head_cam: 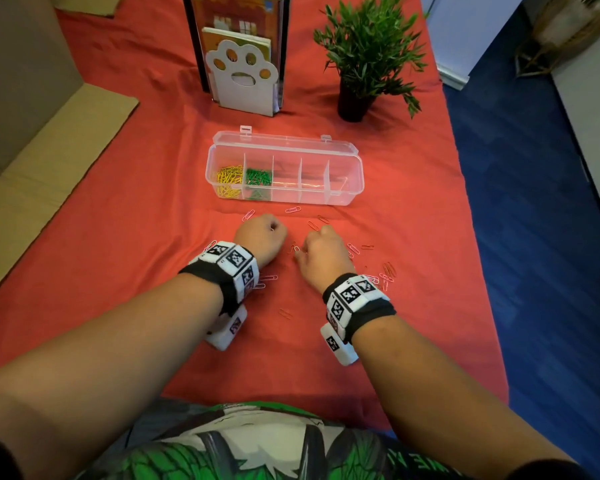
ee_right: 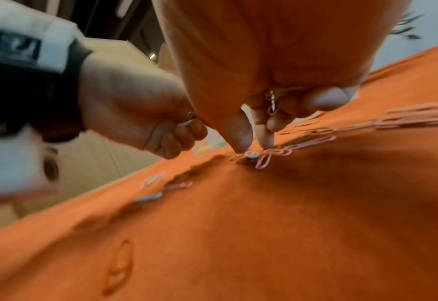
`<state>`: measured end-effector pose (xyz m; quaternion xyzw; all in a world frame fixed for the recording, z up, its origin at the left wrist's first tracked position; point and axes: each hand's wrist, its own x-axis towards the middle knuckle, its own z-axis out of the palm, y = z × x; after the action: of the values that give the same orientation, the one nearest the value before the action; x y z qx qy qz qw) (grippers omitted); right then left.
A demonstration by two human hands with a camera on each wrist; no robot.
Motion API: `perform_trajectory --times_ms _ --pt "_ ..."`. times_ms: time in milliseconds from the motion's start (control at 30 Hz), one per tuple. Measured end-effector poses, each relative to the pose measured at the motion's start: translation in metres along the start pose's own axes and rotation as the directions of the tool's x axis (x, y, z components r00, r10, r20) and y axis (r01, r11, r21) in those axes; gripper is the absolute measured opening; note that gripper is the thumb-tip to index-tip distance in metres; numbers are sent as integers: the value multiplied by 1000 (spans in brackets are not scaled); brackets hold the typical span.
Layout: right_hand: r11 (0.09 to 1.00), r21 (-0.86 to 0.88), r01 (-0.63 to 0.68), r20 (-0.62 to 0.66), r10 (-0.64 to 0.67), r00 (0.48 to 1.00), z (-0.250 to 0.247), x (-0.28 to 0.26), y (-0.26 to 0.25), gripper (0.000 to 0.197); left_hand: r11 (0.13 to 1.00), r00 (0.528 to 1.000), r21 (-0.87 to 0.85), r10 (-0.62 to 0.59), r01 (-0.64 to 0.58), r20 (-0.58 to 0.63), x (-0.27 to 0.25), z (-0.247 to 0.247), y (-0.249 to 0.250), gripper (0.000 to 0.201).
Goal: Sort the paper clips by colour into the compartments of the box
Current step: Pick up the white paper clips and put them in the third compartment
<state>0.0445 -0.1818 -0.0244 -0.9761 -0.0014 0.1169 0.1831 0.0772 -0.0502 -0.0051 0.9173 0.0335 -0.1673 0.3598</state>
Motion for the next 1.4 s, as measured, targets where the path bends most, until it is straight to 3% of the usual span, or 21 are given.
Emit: perform_trajectory --times_ms 67,133,233,300,367,500,667,767,833,900,1000,1100,1167,1267,1333,1400 --pt "994 -105 30 -1 -30 1000 0 2 -8 28 928 978 -308 -193 209 81 5 -8 -2 18" --pt "986 -160 51 26 -47 999 -1 5 -13 27 694 914 -599 -352 400 203 6 -16 -6 19" --pt "989 -145 13 118 5 993 -5 10 -14 34 427 862 -774 -414 467 292 1 -37 -15 20" --pt "992 -124 -24 161 44 986 -7 13 -12 36 328 856 -820 -399 469 330 0 -49 -22 23" --pt "989 -146 -5 136 25 990 -6 13 -12 36 286 855 -834 -378 472 355 0 -57 -28 25" --pt "960 -268 79 83 -59 995 -3 6 -19 31 267 858 -836 -340 480 384 -3 -61 -32 28" --pt "966 -254 39 133 -5 991 -1 13 -24 35 306 856 -815 -341 491 388 -6 -60 -32 25" --pt "997 18 -81 171 77 982 -11 27 -18 25 387 863 -778 -320 496 391 -2 -58 -22 26" --pt "934 298 -196 188 144 972 -23 35 -11 16 423 882 -774 -266 470 390 3 -62 -8 26" --pt "781 557 -282 194 207 959 -35 38 -7 22 431 900 -790 -206 435 384 13 -67 11 25" --pt "359 861 -360 277 263 924 -52 39 -2 27 402 915 -822 -151 403 375 29 -74 39 20" --pt "-30 922 -385 380 243 892 -71 43 5 24 372 926 -848 -145 378 349 42 -75 56 11" --pt "-181 896 -406 438 201 876 -80 46 8 23 410 935 -842 -196 351 295 48 -73 59 22" --pt "-193 890 -413 447 192 874 -89 56 2 21 509 949 -805 -235 306 212 47 -75 57 23" --pt "-116 919 -376 393 214 894 -92 65 -9 20 591 954 -759 -269 274 135 48 -75 47 38" --pt "27 954 -299 285 239 928 -94 77 -24 24 665 966 -718 -254 206 42 44 -73 34 33"
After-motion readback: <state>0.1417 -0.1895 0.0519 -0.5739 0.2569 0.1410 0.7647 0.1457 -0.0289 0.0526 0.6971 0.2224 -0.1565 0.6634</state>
